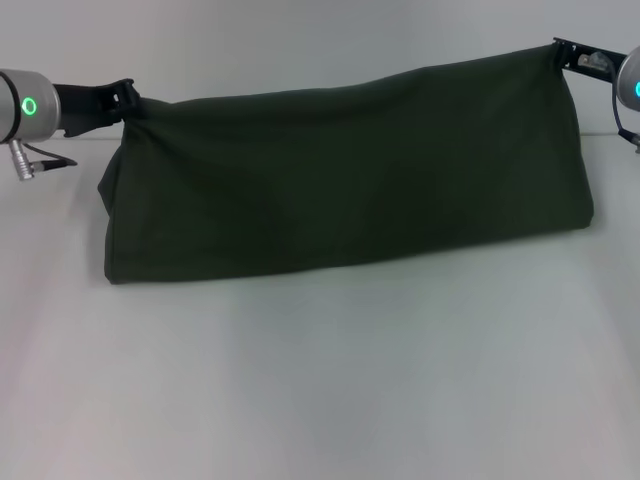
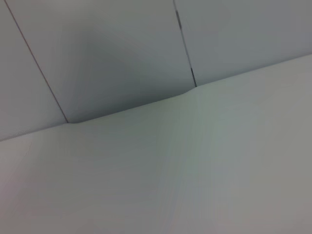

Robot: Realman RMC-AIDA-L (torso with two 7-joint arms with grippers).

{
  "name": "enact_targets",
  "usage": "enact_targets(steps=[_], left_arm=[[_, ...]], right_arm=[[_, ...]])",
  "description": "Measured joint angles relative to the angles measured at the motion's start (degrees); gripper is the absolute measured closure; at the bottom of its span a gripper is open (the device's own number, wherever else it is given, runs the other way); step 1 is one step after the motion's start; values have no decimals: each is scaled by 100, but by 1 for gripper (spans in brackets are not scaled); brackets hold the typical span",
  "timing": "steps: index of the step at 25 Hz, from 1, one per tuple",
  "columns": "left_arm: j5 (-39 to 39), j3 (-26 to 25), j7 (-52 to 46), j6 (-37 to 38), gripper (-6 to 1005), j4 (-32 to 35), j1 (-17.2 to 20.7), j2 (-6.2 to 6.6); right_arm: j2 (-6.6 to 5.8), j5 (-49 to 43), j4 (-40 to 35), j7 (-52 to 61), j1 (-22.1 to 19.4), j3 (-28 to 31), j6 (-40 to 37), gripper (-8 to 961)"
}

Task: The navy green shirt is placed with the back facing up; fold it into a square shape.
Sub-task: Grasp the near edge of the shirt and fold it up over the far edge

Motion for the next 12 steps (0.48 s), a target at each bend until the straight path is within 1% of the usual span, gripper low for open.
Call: enact_targets(steps=[2, 3, 4, 5, 6, 7, 8, 10, 12], left_arm=[[-3, -2, 2, 26, 843, 15, -19, -20], [-3, -2, 2, 26, 842, 15, -19, -20], [16, 1, -23, 0, 841, 25, -47, -92], [17, -1, -28, -31, 840, 32, -50, -118], [-1, -4, -33, -133, 839, 50, -54, -203], [-1, -4, -33, -133, 838, 50, -54, -203], [-17, -20, -36, -212, 837, 55, -56, -255], [-27, -54, -58, -307, 804, 87, -64, -315], [-29, -74, -101, -383, 771, 162, -42, -380]], right_arm=[[-54, -32, 72, 24, 42, -13, -31, 942], [-114, -77, 172, 70, 97, -30, -69, 942], [-182, -137, 294, 137, 159, -47, -110, 942], [-267, -187, 429, 214, 232, -59, -128, 915], [-339, -242, 566, 276, 307, -66, -145, 889], [-414, -288, 677, 318, 376, -70, -151, 863], [-449, -313, 723, 326, 417, -71, -152, 836], [-486, -349, 738, 330, 451, -63, -187, 783], [-536, -335, 570, 420, 371, -14, -410, 730]])
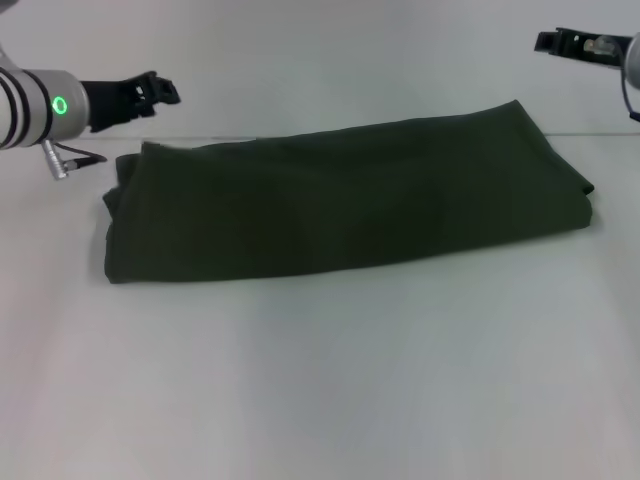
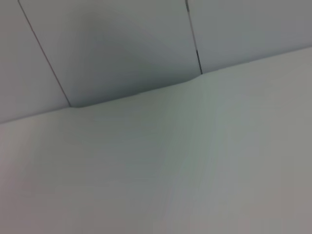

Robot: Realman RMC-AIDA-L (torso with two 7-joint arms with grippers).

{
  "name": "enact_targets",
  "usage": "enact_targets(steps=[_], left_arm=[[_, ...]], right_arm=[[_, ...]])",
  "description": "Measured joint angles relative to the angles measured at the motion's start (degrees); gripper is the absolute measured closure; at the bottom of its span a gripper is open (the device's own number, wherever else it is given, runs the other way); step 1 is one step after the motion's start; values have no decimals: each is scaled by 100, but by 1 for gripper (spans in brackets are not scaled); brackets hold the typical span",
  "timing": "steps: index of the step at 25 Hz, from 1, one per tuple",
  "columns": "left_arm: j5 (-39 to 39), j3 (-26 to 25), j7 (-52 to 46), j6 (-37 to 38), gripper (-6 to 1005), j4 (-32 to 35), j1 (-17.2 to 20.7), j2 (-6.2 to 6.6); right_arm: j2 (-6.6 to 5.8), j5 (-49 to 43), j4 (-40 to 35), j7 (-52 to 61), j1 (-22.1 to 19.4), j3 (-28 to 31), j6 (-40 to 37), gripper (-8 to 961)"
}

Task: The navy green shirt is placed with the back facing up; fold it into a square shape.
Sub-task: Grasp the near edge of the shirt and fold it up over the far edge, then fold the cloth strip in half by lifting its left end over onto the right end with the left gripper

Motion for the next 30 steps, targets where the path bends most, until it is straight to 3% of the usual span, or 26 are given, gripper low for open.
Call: enact_targets(steps=[2, 4, 5, 7, 9, 11, 17, 23, 26, 30], left_arm=[[-5, -17, -22, -90, 738, 115, 52, -24], [-45, -63, -23, -110, 705, 163, 95, 40], [-141, -122, -24, -53, 688, 158, 131, 131], [-221, -148, -18, -10, 655, 158, 183, 172], [-410, -150, 25, 86, 557, 219, 296, 186], [-838, -155, 198, 365, 460, 371, 511, 163], [-2601, -175, 819, 1652, 248, 603, 1349, 58], [-3184, -367, 597, 2904, 249, 164, 1990, 177], [-3200, -610, 599, 3056, 249, -139, 2105, 191], [-3210, -771, 803, 2741, 249, -580, 2133, 116]], right_arm=[[-5, 8, -134, 79, -78, 20, -141, 646], [4, 56, -516, 249, -321, 91, -533, 562], [38, 141, -741, 284, -480, 140, -780, 520], [131, 443, -1217, 278, -863, 216, -1294, 435], [270, 1005, -1854, 236, -1447, 248, -2040, 349], [307, 1264, -2049, 199, -1671, 255, -2368, 263], [322, 2465, -1948, -323, -2520, 612, -3940, 174], [261, 2648, -1421, -596, -2909, 1133, -4900, 174], [266, 2651, -1224, -710, -2954, 1241, -4924, 173], [274, 2656, -1069, -809, -2936, 1284, -4908, 173]])
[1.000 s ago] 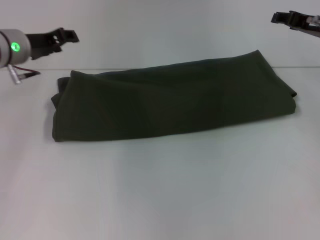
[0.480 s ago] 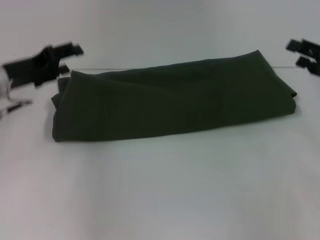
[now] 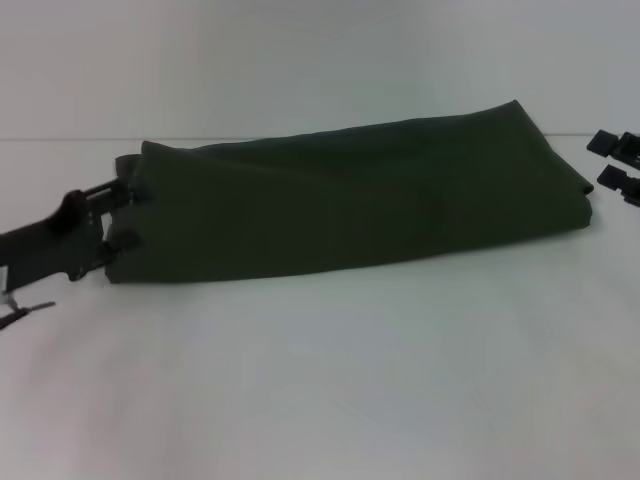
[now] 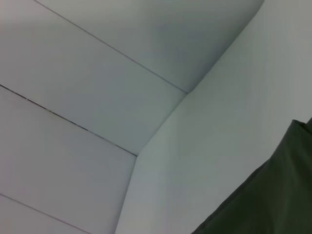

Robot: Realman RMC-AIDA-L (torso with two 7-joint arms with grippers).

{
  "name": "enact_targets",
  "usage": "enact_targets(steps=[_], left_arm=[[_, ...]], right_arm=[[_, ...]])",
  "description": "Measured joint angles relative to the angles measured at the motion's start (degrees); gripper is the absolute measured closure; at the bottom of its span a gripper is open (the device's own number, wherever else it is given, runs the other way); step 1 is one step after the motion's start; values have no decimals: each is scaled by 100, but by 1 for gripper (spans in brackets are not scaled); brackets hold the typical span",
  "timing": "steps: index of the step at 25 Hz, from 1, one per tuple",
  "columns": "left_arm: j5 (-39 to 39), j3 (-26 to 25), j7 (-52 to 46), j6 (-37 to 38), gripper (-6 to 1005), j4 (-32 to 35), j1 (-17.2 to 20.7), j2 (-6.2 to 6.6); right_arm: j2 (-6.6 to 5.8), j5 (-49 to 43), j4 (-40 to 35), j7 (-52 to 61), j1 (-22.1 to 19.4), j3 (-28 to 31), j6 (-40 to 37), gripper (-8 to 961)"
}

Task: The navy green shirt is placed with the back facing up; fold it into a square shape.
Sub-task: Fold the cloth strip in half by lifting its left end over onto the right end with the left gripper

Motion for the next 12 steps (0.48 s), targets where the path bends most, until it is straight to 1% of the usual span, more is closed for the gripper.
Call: enact_targets(steps=[6, 8, 12], left_arm=[[-196, -30, 472, -847, 248, -479, -131, -149], [-185, -9, 564, -1146, 248, -671, -179, -143], [-141, 3, 589, -1325, 248, -893, -151, -66]], right_arm=[[36, -27, 18, -10, 58, 8, 43, 178], [45, -27, 22, -12, 58, 9, 52, 178], [47, -13, 66, -13, 11, 12, 38, 178]])
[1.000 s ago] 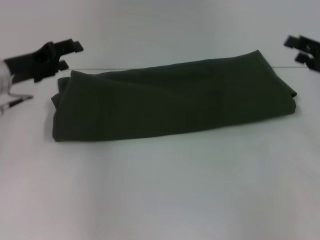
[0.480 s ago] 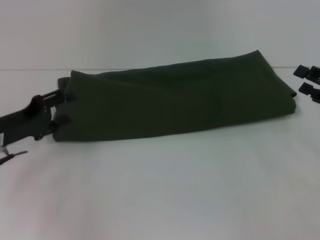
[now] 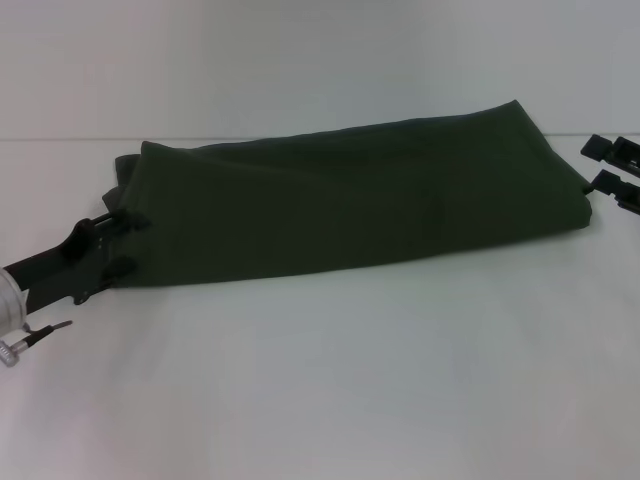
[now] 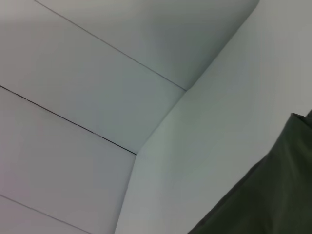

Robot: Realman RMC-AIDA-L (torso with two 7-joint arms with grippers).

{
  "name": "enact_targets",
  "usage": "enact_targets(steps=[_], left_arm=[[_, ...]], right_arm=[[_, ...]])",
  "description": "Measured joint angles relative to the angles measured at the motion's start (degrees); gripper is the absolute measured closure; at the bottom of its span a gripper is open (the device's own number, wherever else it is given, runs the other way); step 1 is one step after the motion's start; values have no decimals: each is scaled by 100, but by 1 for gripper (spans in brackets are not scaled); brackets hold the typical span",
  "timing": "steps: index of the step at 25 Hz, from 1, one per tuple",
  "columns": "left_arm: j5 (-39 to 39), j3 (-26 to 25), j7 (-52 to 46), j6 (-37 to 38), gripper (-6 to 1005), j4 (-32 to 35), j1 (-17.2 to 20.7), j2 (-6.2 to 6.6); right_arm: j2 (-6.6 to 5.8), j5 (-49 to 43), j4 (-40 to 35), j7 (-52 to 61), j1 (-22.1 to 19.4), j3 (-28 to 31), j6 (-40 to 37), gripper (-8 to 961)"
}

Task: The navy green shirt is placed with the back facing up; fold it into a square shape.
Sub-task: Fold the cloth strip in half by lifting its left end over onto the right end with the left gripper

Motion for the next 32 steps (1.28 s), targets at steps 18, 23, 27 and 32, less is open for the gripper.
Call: enact_targets(steps=[18, 23, 27, 32], left_arm=[[135, -28, -779, 913, 249, 4, 462, 420], [137, 13, -785, 715, 249, -154, 352, 411], [146, 24, -784, 601, 248, -258, 288, 407], [196, 55, -787, 484, 248, -310, 224, 382]], right_arm=[[3, 32, 35, 45, -60, 121, -48, 178], [-3, 30, 36, 63, -69, 120, -52, 177], [-13, 29, 77, 70, -86, 138, -52, 178], [-36, 29, 122, 72, -88, 174, -44, 178]])
